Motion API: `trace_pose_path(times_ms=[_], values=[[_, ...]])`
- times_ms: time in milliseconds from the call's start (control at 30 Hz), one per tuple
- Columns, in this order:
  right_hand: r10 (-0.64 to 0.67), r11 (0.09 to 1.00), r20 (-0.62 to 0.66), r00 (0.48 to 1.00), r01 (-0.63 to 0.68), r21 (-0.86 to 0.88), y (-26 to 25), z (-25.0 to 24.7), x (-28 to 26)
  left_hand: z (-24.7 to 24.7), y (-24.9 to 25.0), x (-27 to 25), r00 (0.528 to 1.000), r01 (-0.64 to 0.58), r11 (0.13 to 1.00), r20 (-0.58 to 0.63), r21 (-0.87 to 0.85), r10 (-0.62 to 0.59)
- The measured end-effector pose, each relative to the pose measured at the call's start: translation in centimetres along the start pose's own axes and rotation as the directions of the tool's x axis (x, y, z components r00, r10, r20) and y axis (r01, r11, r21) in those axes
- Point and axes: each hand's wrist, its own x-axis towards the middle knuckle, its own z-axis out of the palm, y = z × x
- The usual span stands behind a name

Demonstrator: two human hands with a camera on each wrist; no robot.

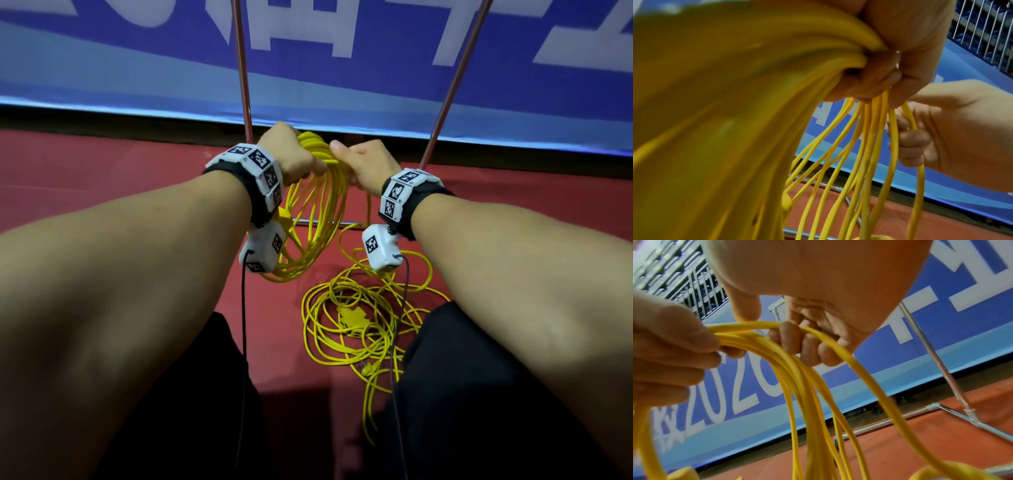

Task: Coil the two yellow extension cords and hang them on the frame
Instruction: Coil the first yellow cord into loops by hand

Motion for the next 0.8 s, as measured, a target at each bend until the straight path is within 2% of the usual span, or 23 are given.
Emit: trace_pose_path(times_ms=[167, 233, 333, 467, 667, 800], values=[[0.079, 0.993, 0.056, 0.995, -0.083, 0.078, 0.6, -1.2, -0.5, -1.2, 0.9, -0.8, 0.997, -0.037, 0.993, -0.075, -0.108, 0.029], [0.099, 0.981, 0.03, 0.995, -0.102, 0.165, 0.3, -1.5, -0.8, -1.5, 1.5, -1.1, 0.996, -0.055, 0.991, -0.081, -0.124, 0.045], [0.108, 0.974, -0.08, 0.991, -0.089, 0.209, -0.7, -1.3, -0.5, -1.9, 2.0, -0.7, 0.993, -0.081, 0.982, -0.099, -0.172, 0.065], [0.128, 0.983, -0.164, 0.978, -0.102, 0.155, -1.0, 0.1, 1.1, -1.6, 1.1, 0.3, 0.993, -0.07, 0.967, -0.106, -0.244, 0.045], [0.161, 0.981, -0.117, 0.98, -0.146, 0.128, -0.1, 1.3, 1.5, 0.0, -1.8, 1.1, 0.997, -0.018, 0.955, -0.073, -0.296, -0.004], [0.077, 0.993, -0.135, 0.988, -0.063, 0.101, -0.4, 0.8, 0.8, -0.7, -1.7, 1.4, 0.999, -0.04, 0.96, -0.021, -0.278, 0.036]])
